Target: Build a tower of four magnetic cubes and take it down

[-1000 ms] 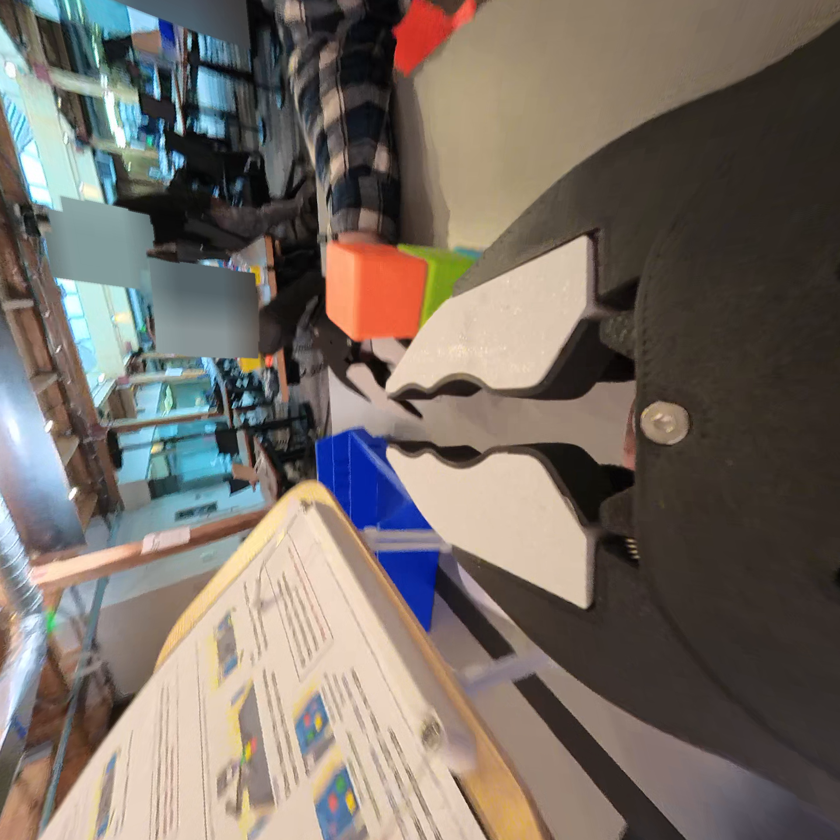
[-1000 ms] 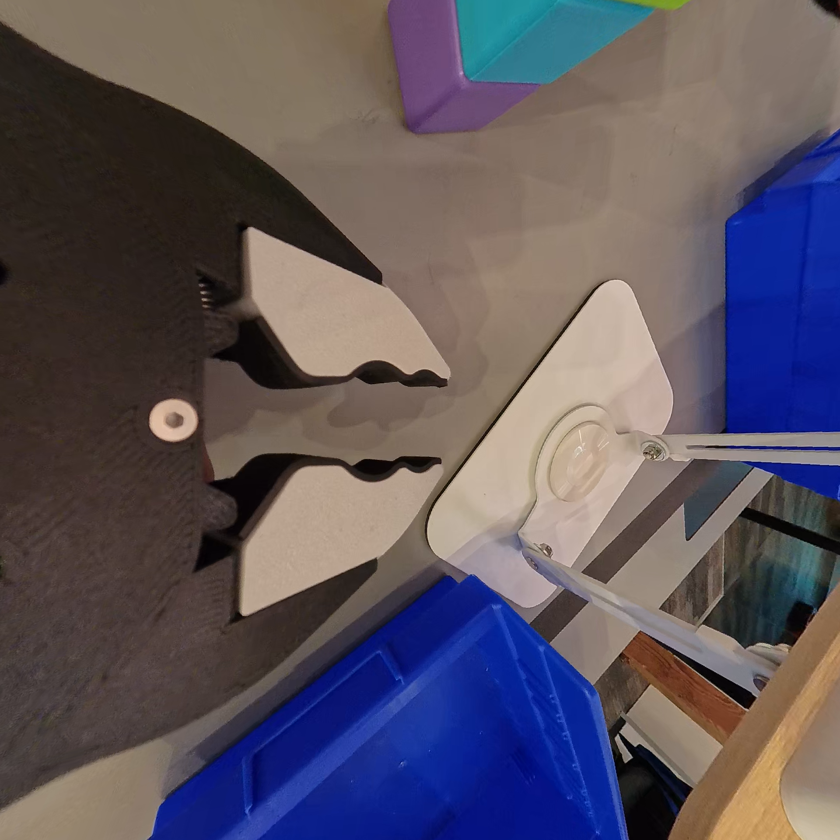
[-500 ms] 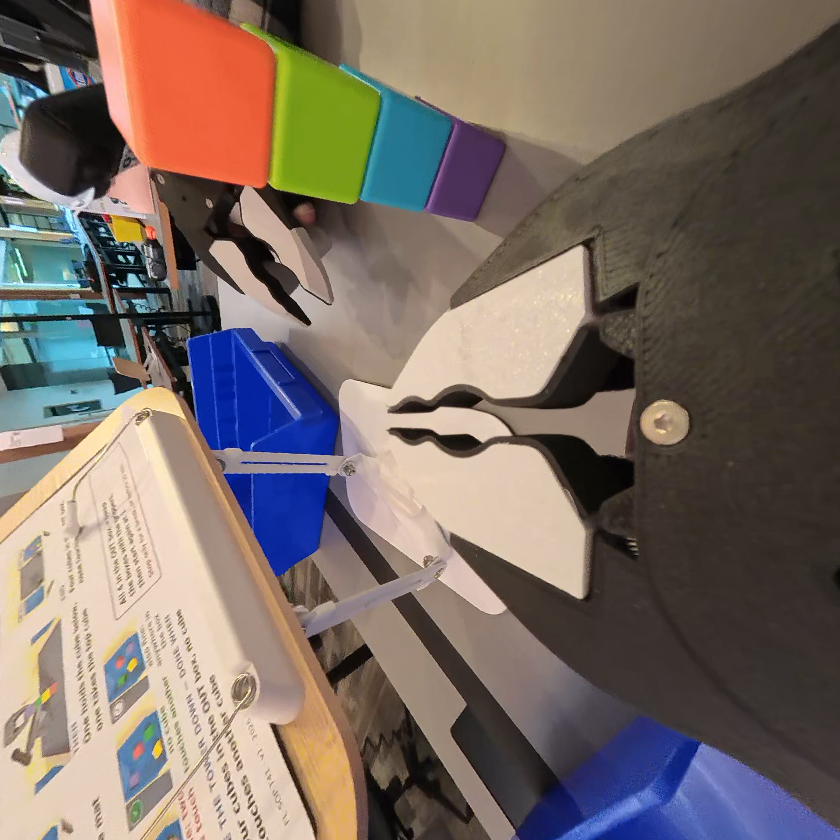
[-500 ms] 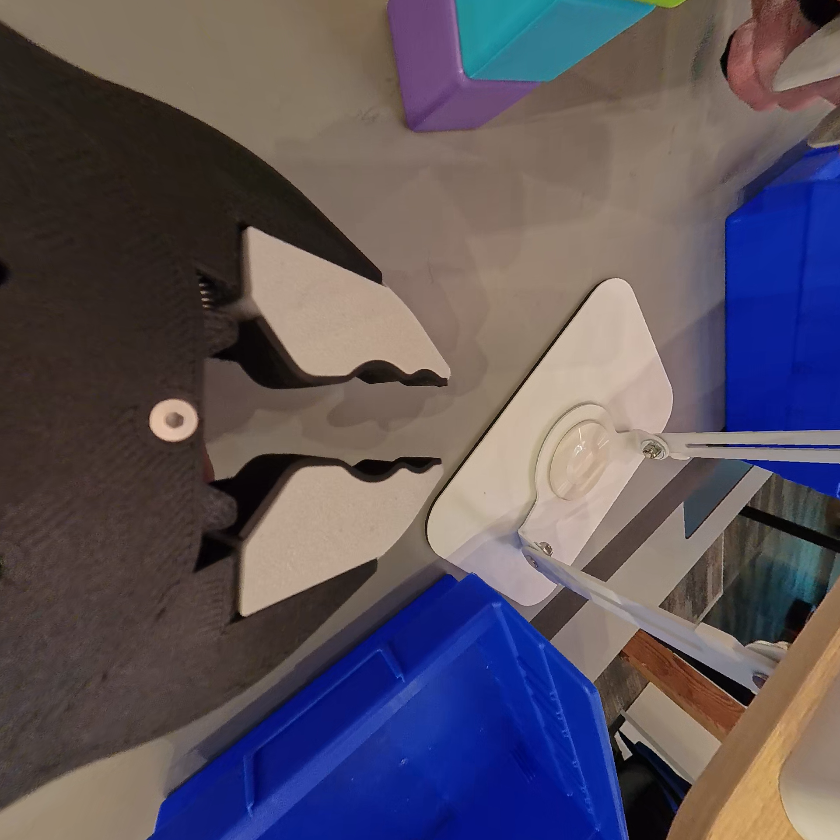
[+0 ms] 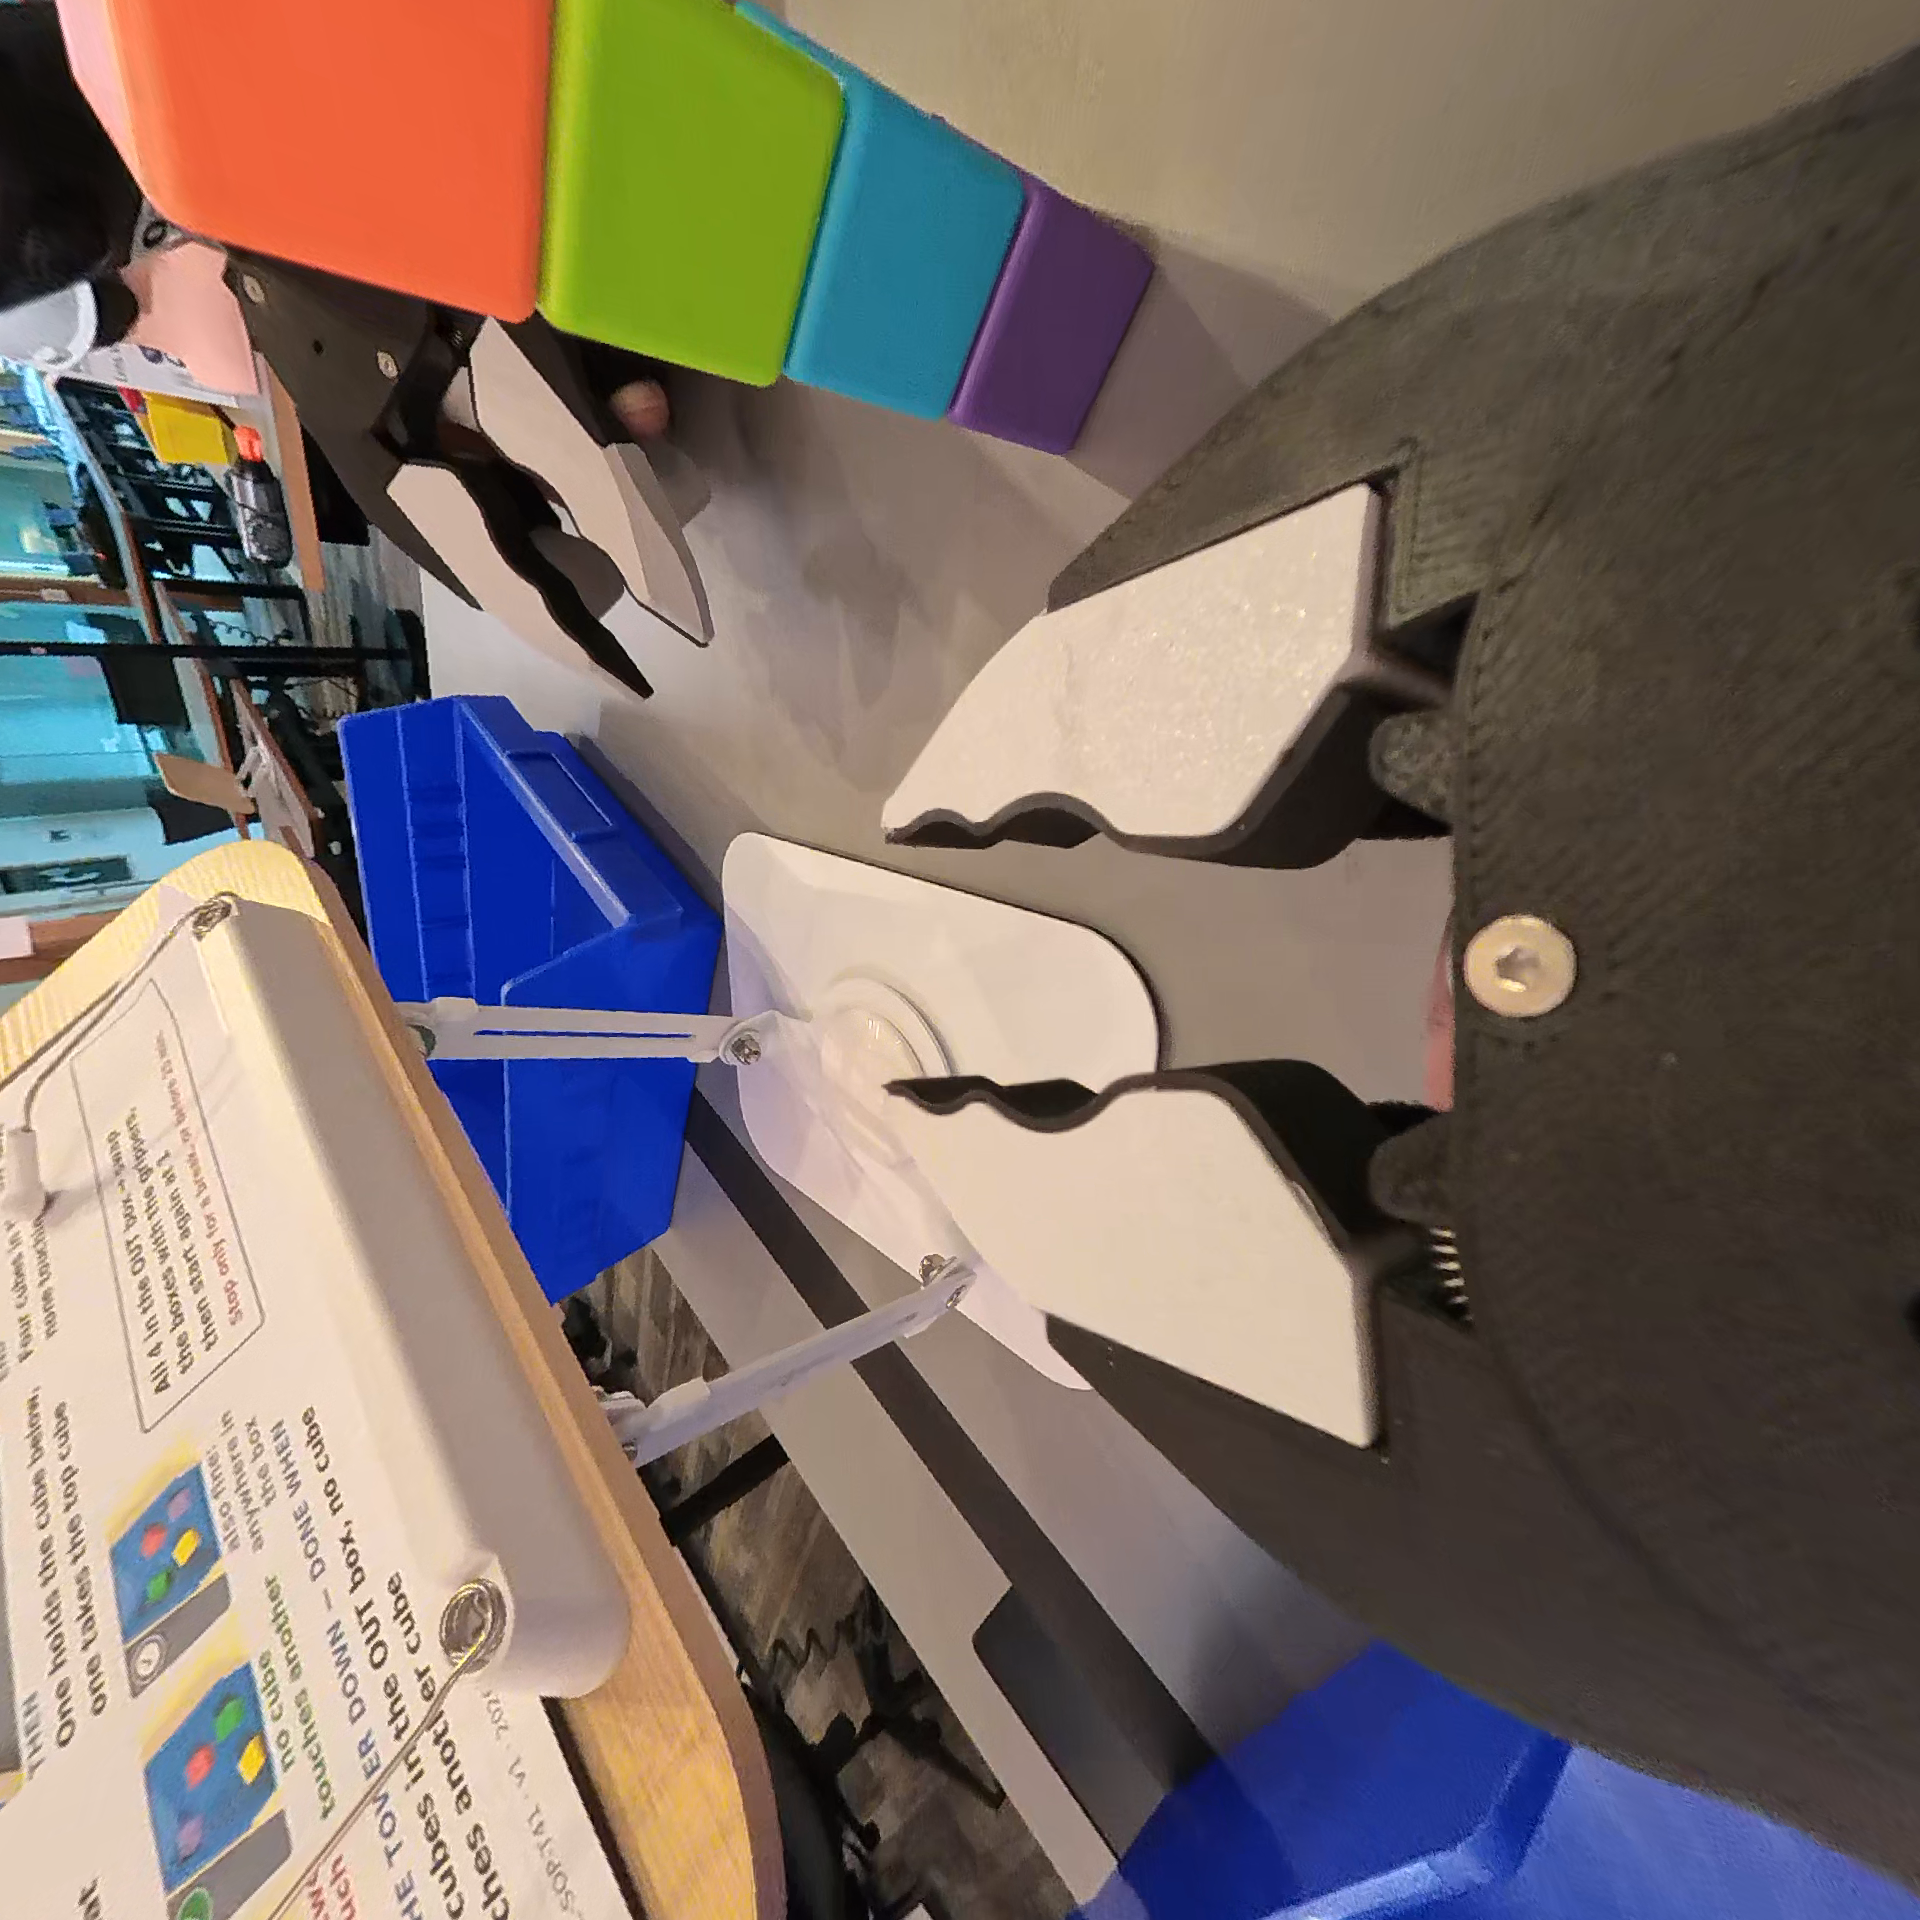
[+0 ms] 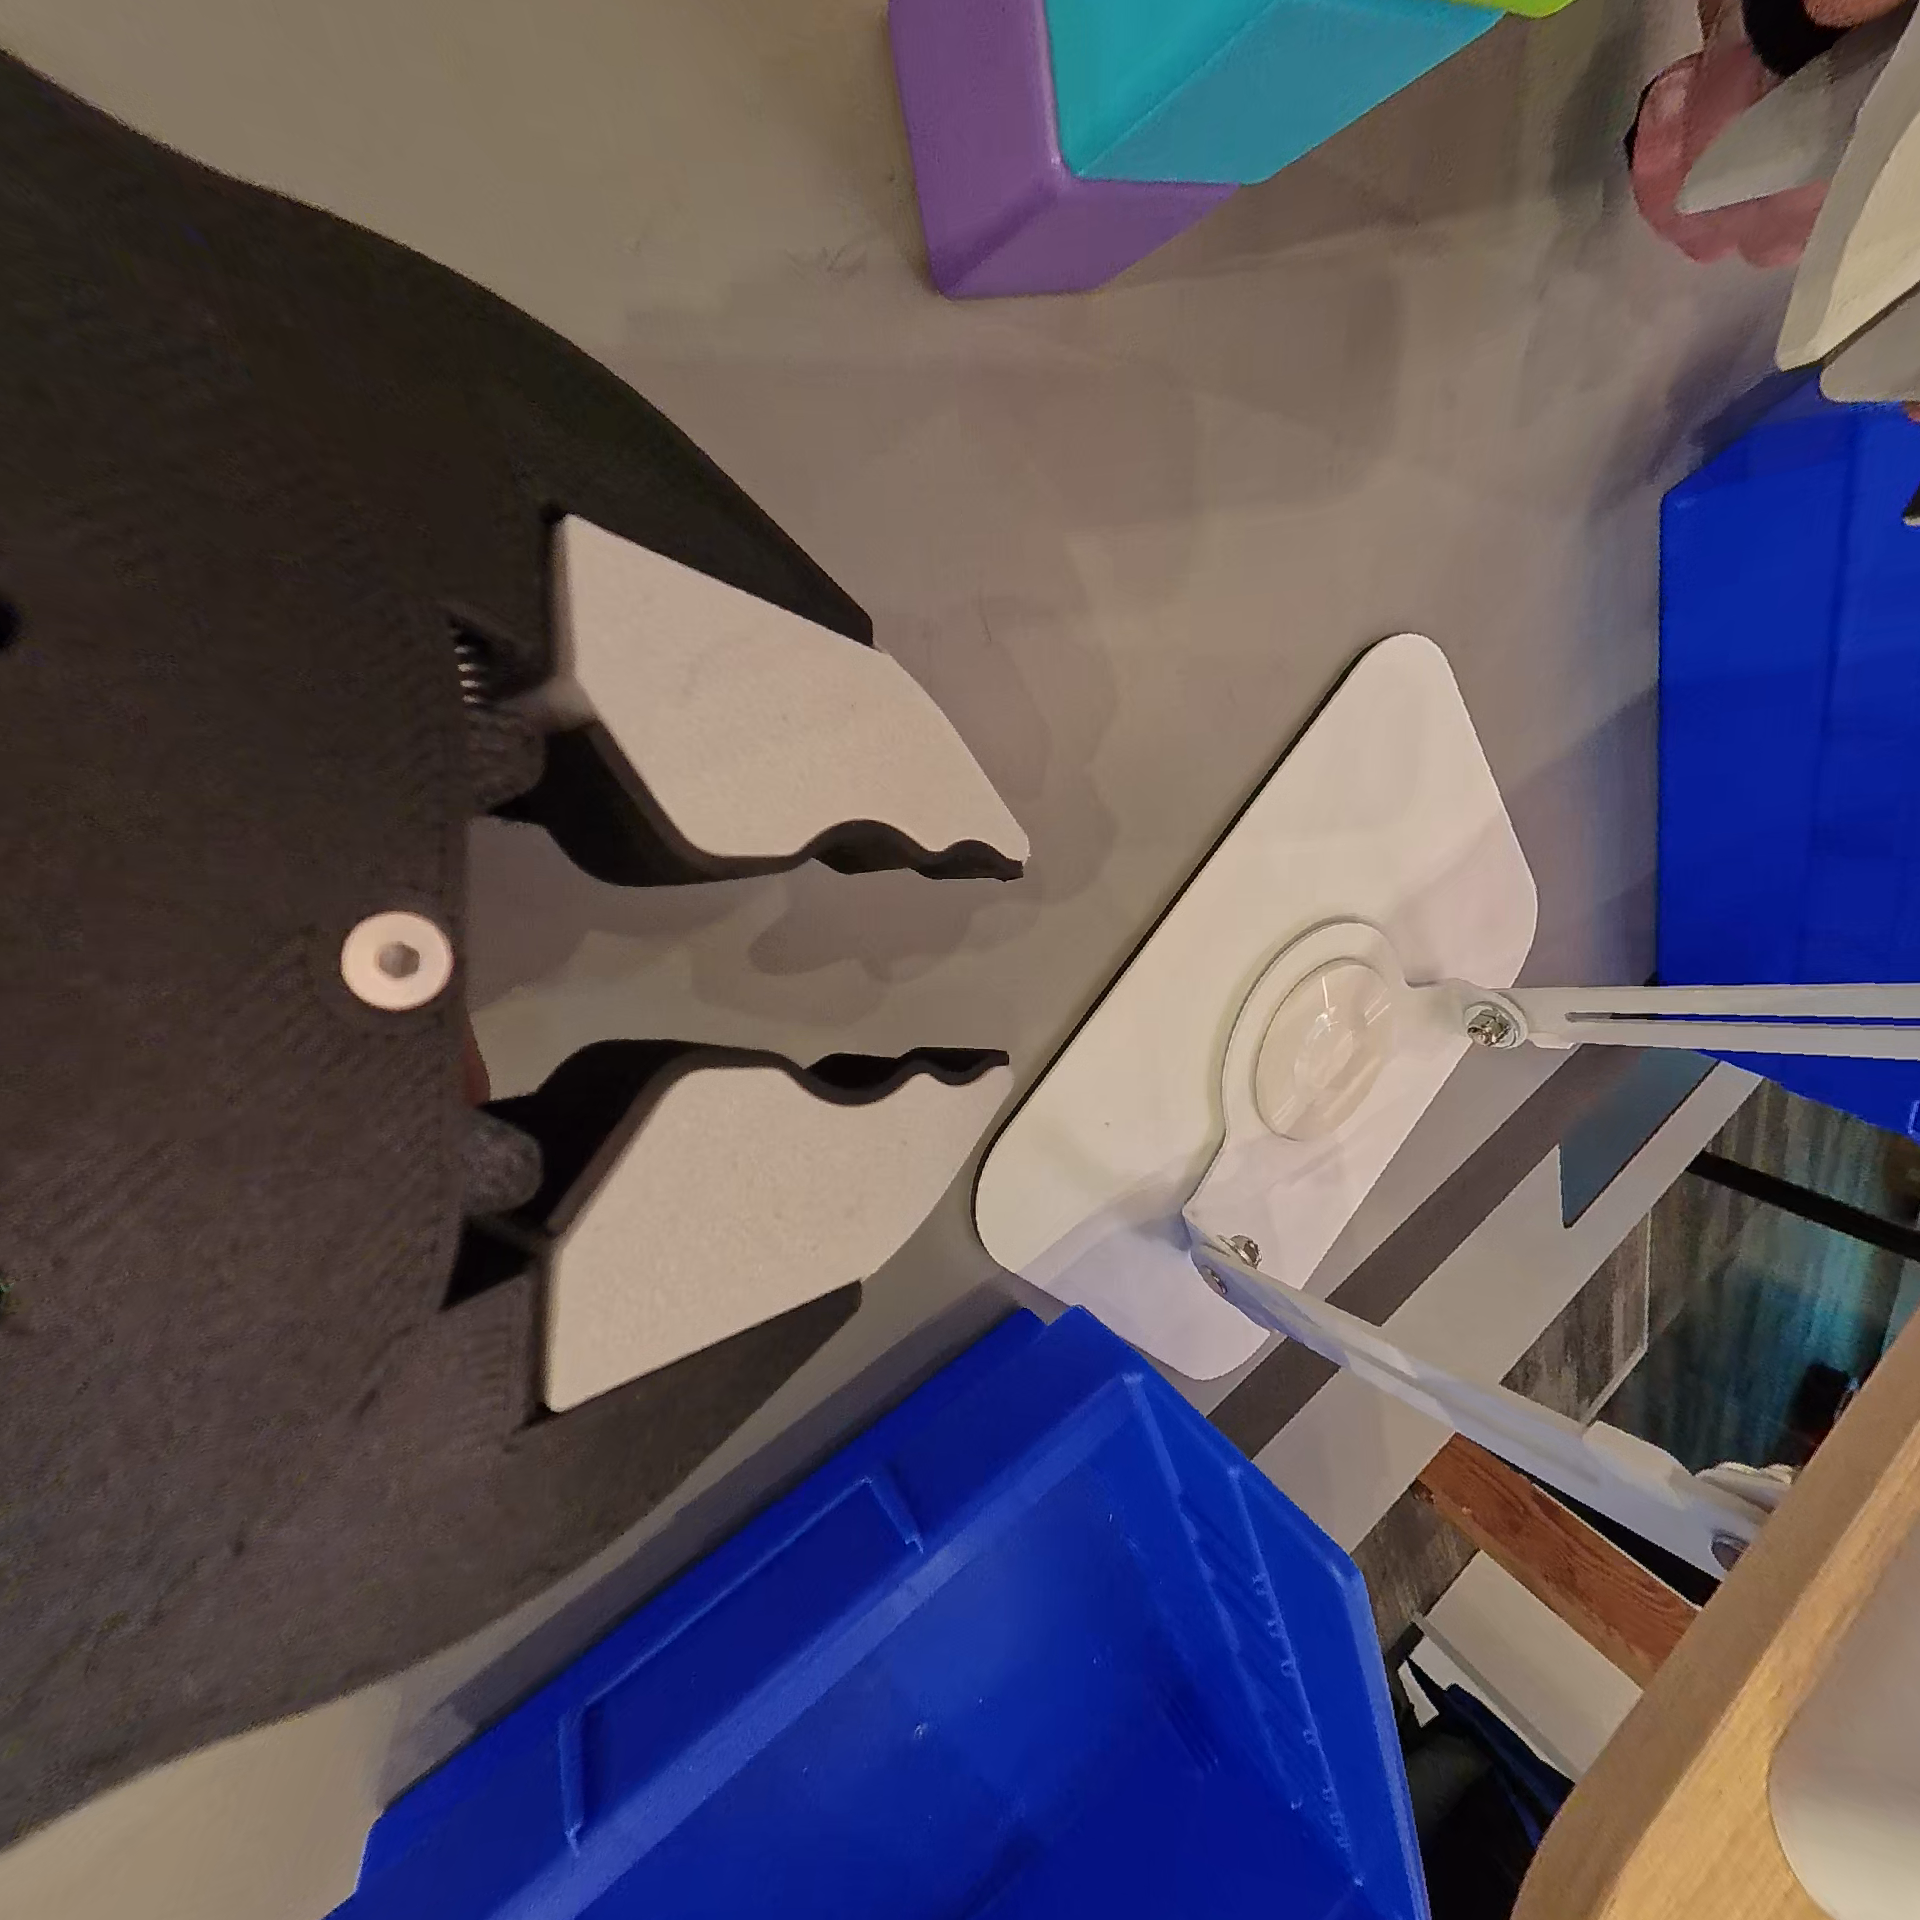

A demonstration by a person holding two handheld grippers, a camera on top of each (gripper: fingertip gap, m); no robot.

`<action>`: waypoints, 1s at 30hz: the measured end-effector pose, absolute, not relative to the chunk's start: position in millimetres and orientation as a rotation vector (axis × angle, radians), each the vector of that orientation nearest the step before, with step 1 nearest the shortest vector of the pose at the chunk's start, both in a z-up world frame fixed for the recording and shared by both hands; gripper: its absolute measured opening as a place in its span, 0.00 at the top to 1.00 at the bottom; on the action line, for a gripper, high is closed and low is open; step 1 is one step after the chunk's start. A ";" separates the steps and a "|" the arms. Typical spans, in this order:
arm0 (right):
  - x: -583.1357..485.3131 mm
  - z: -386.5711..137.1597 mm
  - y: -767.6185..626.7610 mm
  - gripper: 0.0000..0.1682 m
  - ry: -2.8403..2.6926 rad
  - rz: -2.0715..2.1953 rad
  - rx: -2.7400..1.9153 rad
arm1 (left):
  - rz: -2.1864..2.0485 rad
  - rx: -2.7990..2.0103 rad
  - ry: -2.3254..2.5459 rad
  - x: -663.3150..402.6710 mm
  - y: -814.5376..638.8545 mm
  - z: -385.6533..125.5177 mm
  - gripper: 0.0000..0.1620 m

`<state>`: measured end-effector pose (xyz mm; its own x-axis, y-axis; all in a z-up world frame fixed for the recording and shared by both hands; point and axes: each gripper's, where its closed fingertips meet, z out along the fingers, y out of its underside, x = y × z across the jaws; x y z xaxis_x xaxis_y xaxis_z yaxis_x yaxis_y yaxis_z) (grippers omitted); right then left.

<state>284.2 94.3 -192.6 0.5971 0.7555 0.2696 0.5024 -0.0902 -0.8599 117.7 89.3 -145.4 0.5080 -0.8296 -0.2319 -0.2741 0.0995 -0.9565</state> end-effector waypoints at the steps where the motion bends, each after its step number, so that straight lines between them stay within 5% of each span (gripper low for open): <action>1: 284.2 -192.8 94.2 0.81 -1.037 0.292 -1.747 | -0.539 -1.453 1.012 117.5 89.1 -144.5 0.75; 7: 284.4 -192.5 93.9 0.81 -1.036 0.290 -1.746 | -0.527 -1.453 1.029 119.8 88.1 -147.3 0.81; 13: 284.5 -192.3 93.8 0.81 -1.035 0.289 -1.745 | -0.533 -1.449 1.023 117.6 89.6 -146.8 0.99; 30: 284.7 -191.7 94.0 0.81 -1.031 0.293 -1.745 | -0.507 -1.461 1.022 116.3 92.6 -150.0 1.00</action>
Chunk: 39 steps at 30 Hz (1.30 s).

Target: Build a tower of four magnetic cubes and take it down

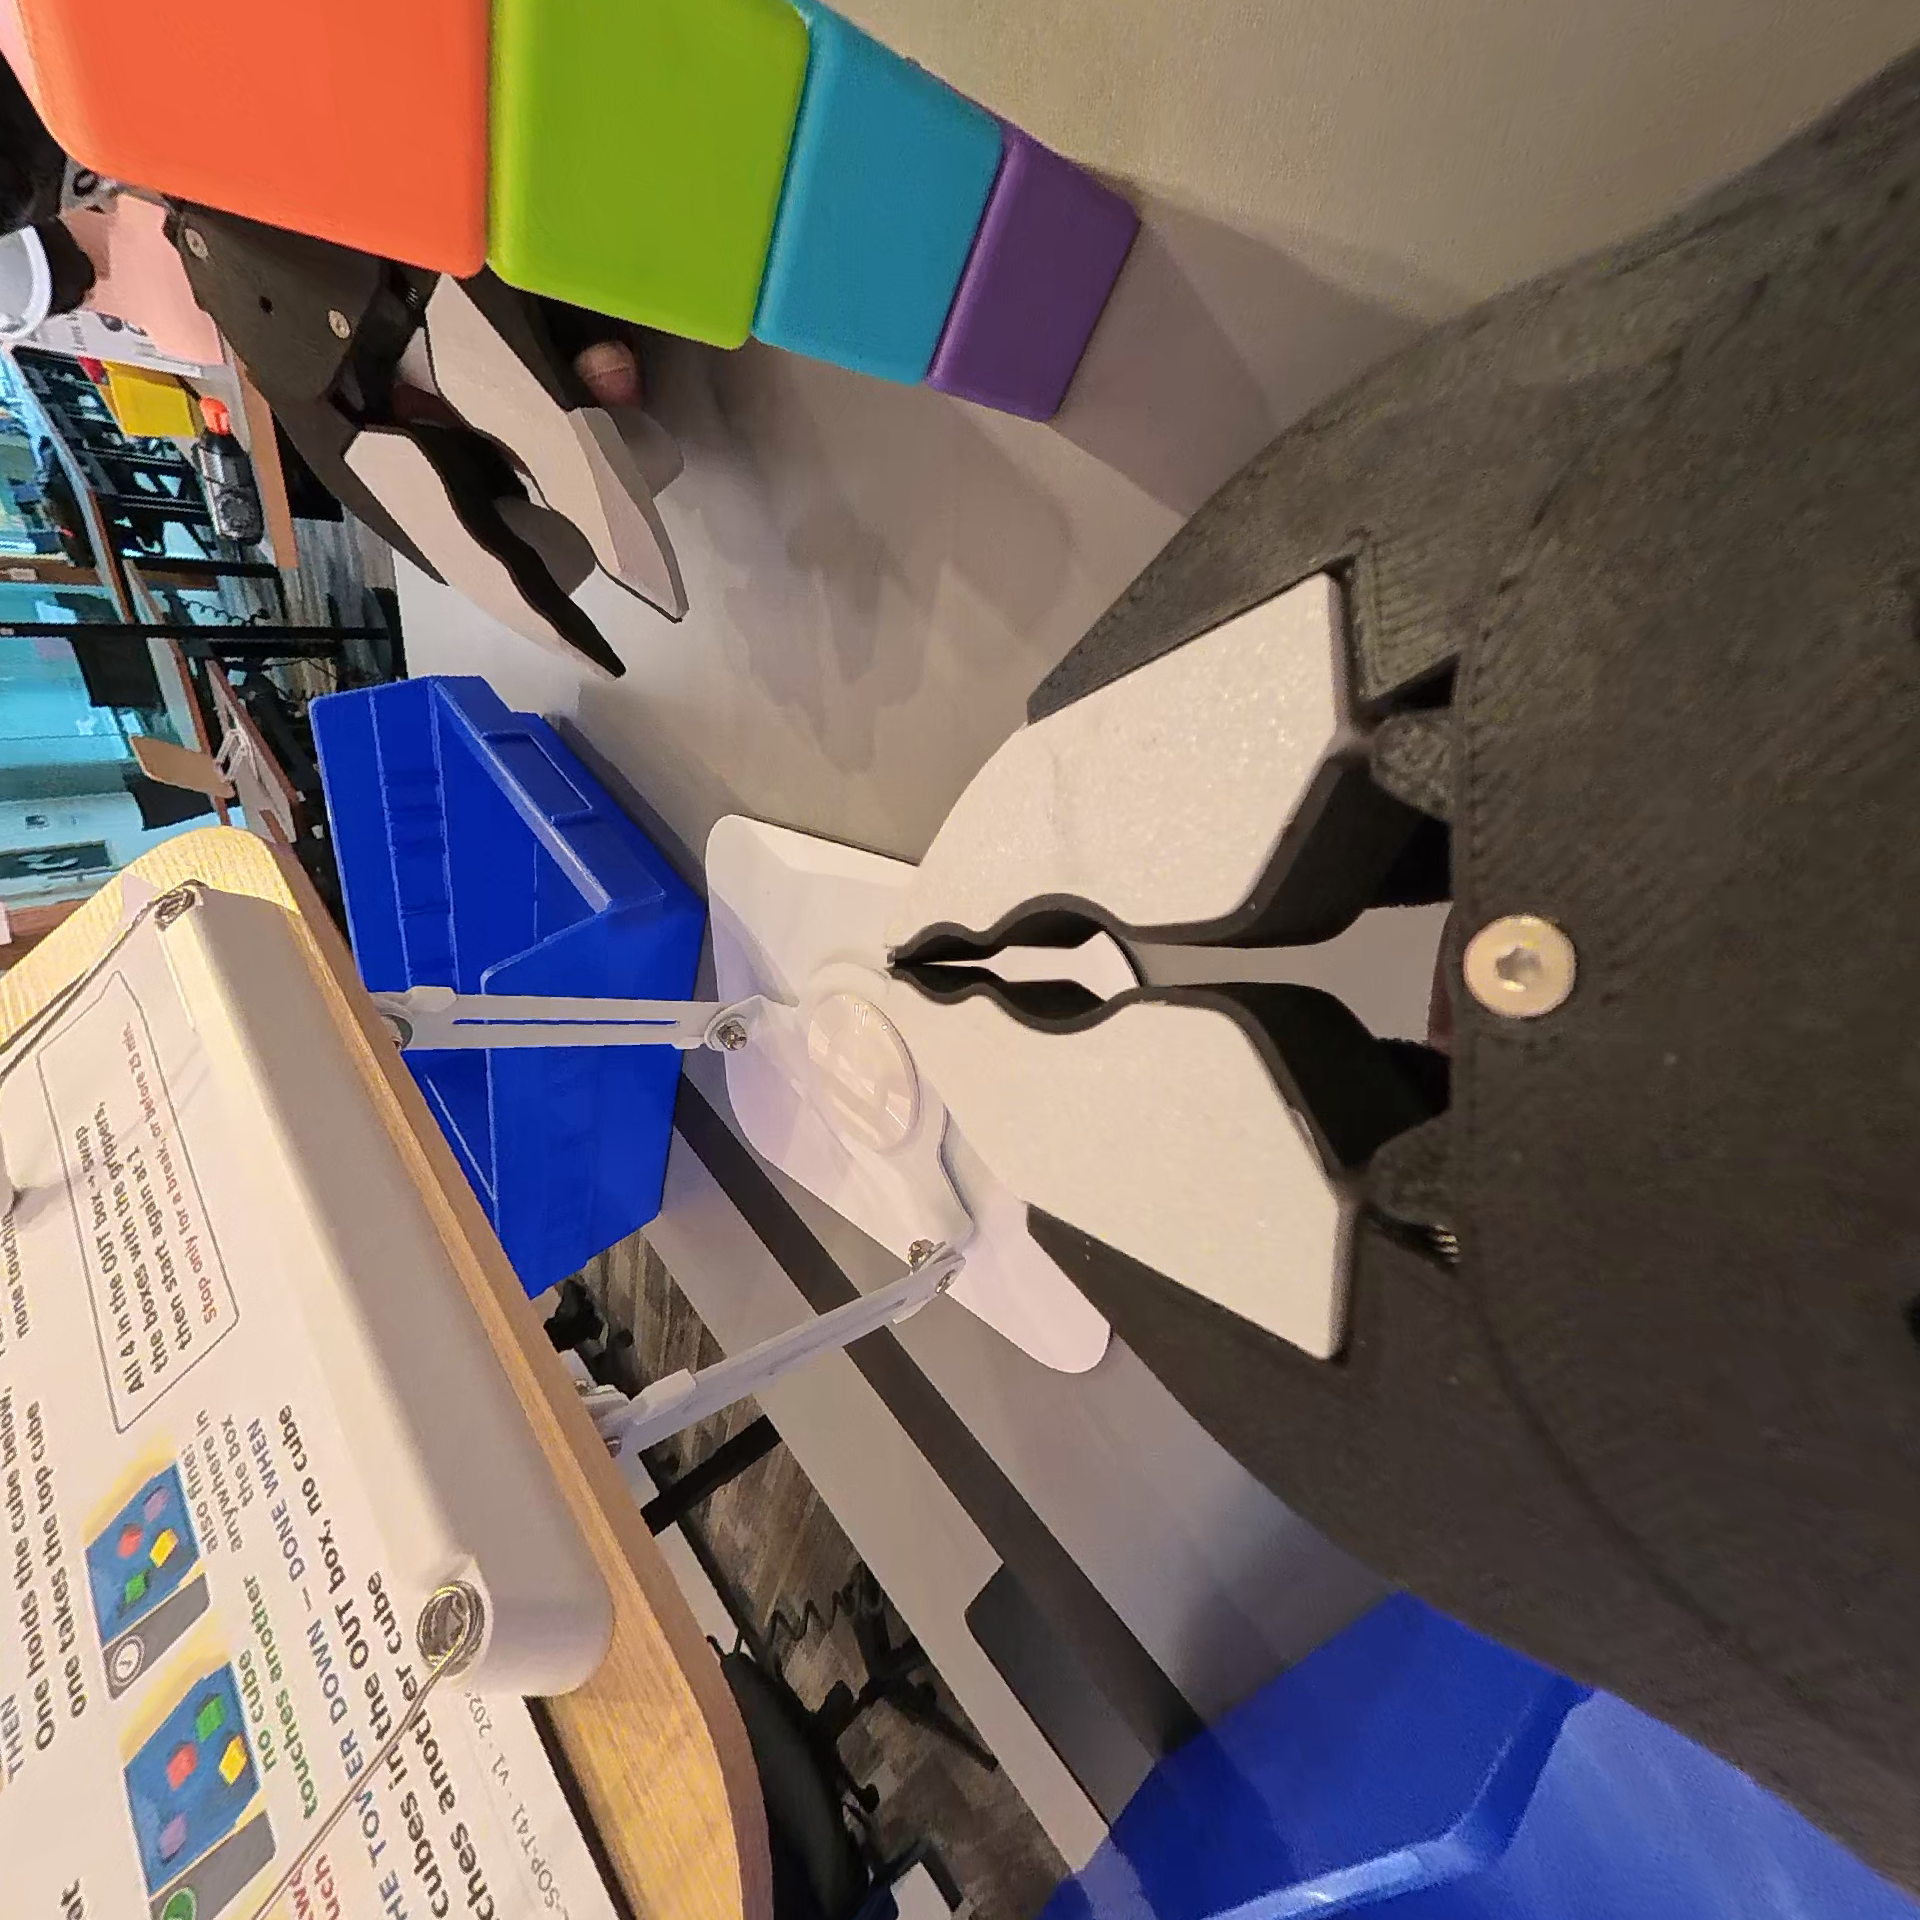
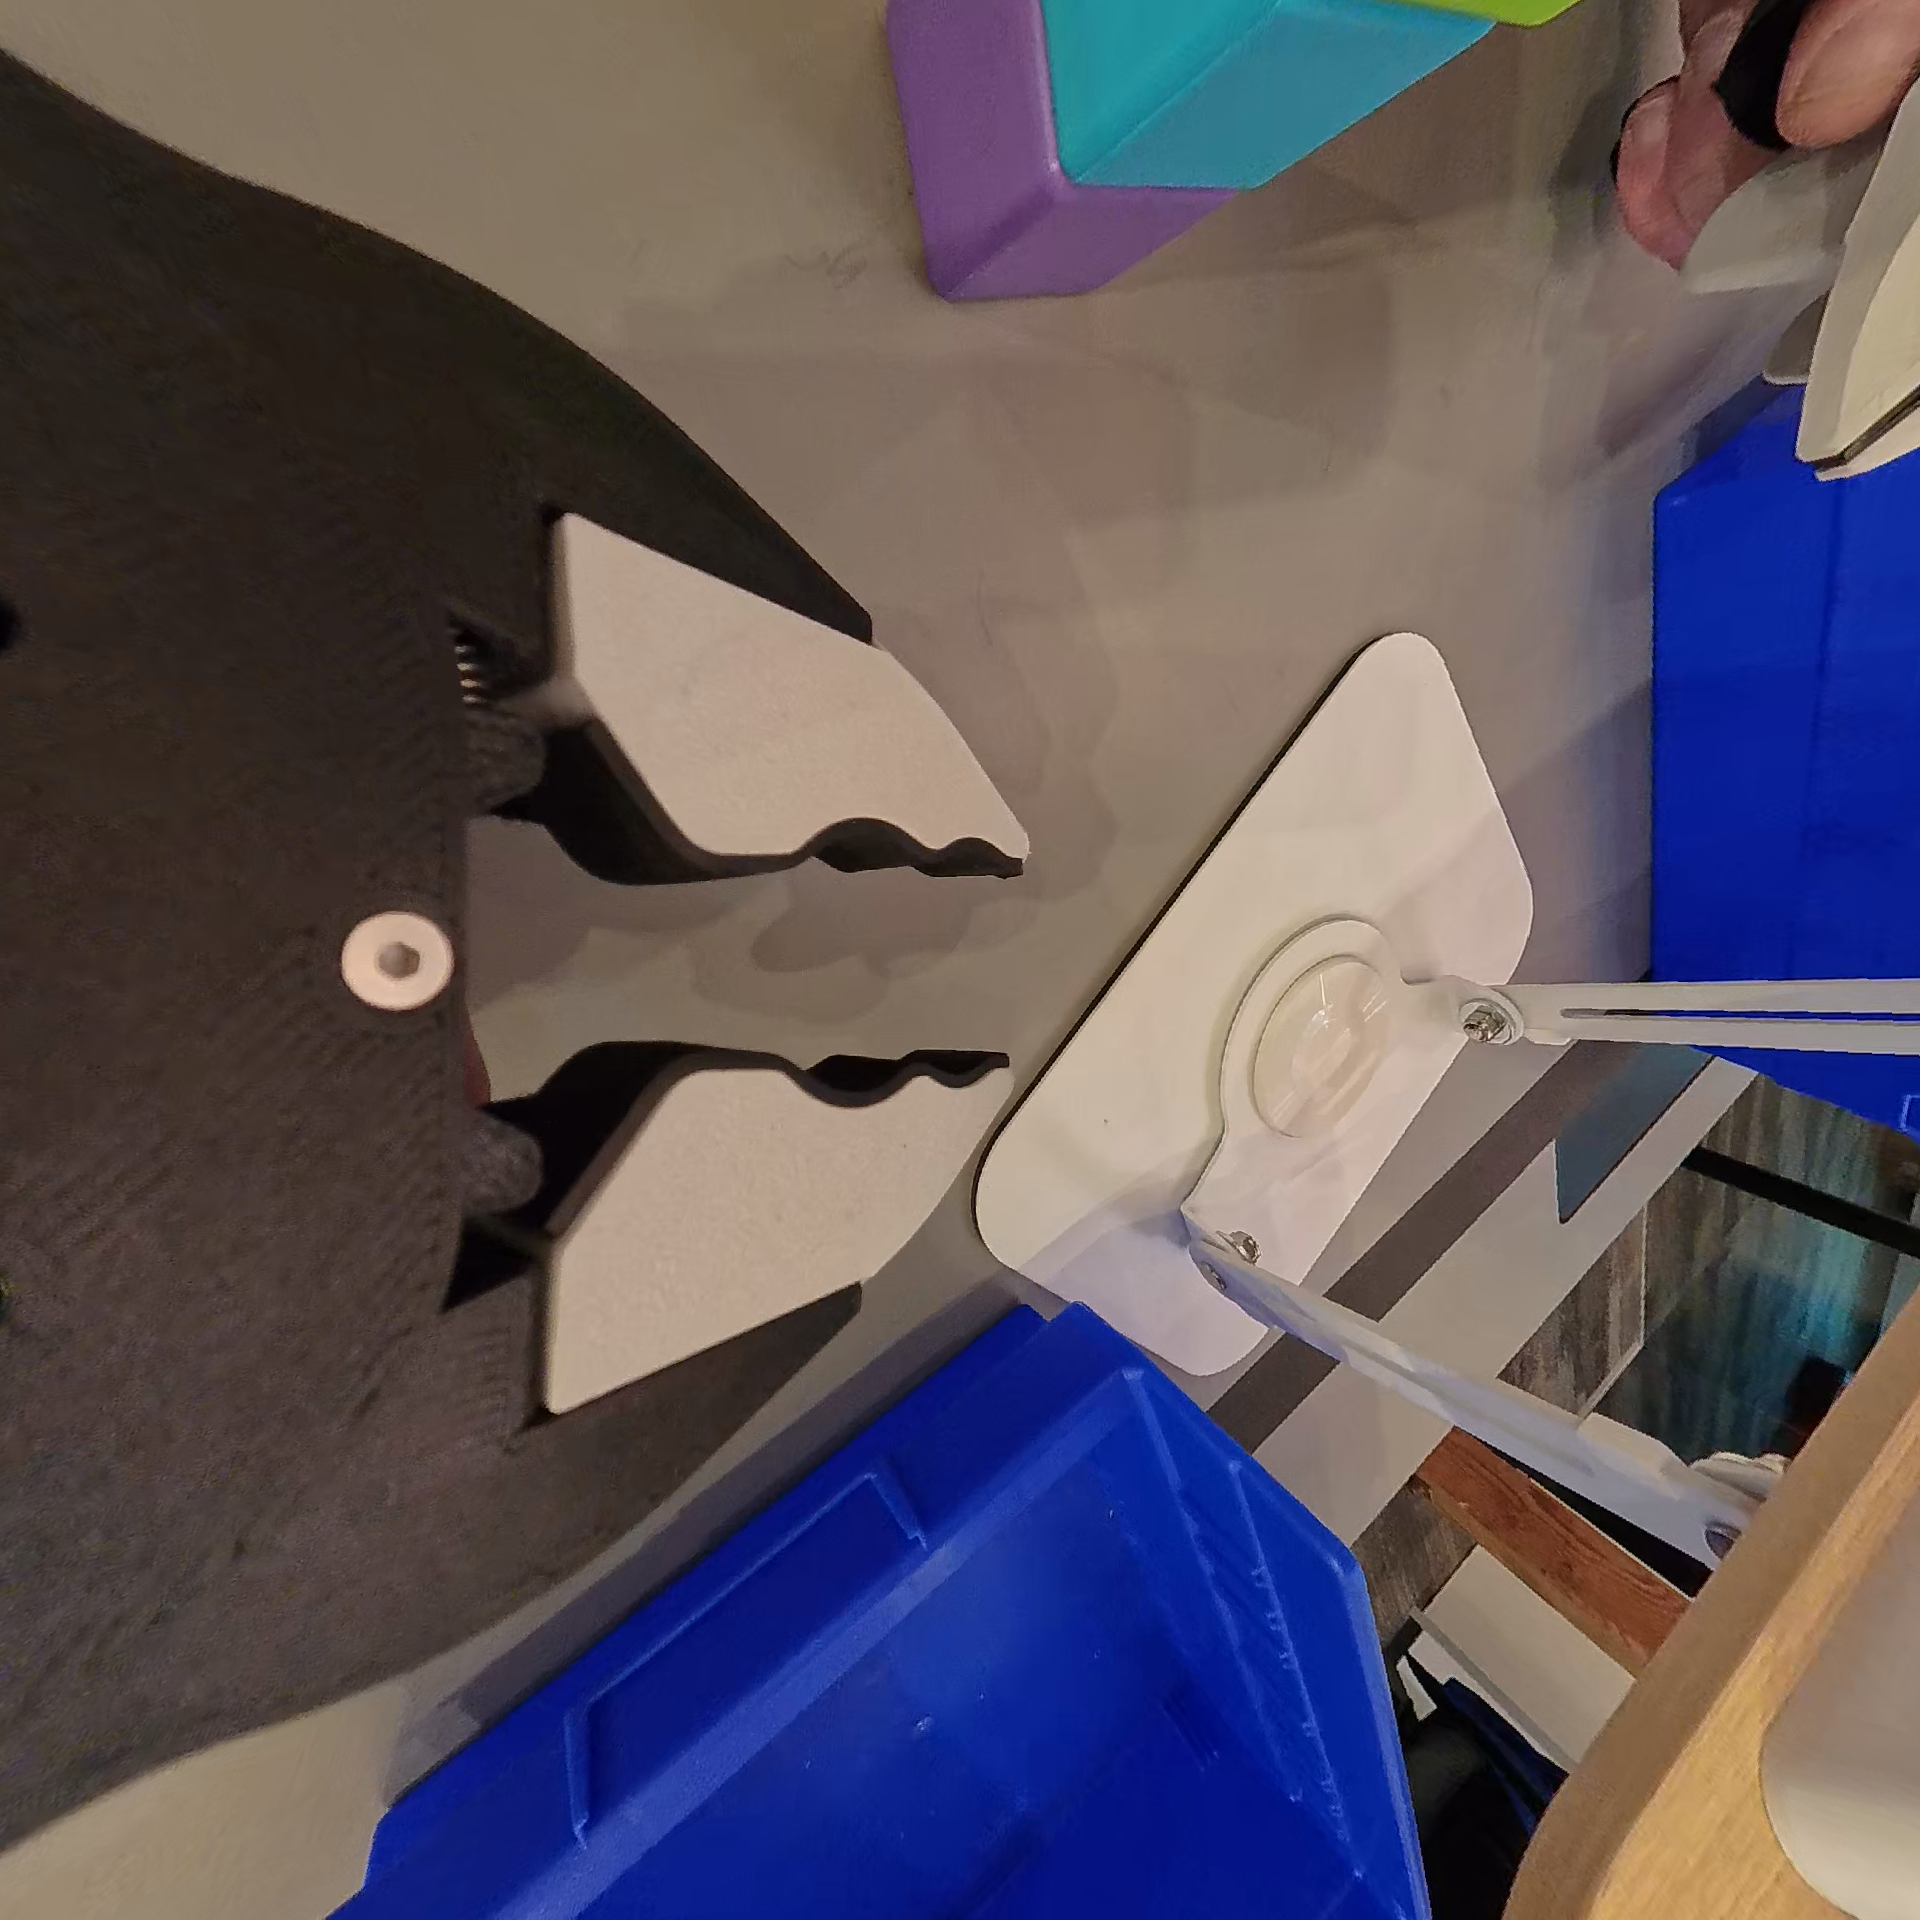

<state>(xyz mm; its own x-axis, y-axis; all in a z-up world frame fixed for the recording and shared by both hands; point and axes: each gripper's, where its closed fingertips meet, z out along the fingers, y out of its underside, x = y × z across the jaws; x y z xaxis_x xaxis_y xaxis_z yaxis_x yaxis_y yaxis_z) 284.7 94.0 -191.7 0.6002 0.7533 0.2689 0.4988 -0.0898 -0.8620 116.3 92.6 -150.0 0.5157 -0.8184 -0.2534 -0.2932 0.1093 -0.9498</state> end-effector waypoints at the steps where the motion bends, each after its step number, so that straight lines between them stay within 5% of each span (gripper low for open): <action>1: 284.8 -191.6 93.9 0.81 -1.031 0.293 -1.745 | -0.506 -1.460 1.020 116.2 92.6 -149.8 1.00; 39: 288.2 -190.1 96.3 0.79 -1.017 0.282 -1.745 | -0.608 -1.453 0.965 106.9 71.9 -139.3 1.00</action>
